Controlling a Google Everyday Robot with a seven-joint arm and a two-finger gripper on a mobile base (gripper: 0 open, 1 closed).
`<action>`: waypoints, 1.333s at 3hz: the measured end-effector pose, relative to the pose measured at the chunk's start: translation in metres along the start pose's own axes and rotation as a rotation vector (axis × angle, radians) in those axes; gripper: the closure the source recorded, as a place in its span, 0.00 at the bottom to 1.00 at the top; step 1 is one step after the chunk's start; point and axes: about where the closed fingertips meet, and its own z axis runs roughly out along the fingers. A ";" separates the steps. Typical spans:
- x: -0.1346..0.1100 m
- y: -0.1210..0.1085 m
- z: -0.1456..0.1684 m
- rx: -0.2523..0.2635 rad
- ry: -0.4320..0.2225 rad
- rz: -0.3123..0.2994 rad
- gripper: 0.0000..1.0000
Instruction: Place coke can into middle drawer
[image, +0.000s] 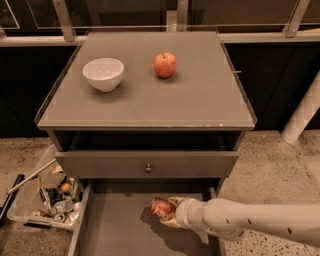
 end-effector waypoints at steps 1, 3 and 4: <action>0.006 -0.001 0.023 0.006 -0.035 0.013 1.00; 0.019 0.006 0.052 -0.006 -0.066 0.029 1.00; 0.027 0.006 0.061 -0.009 -0.066 0.042 0.82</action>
Offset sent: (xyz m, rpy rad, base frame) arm 0.0201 0.0208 -0.0565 0.0907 -0.0106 0.0028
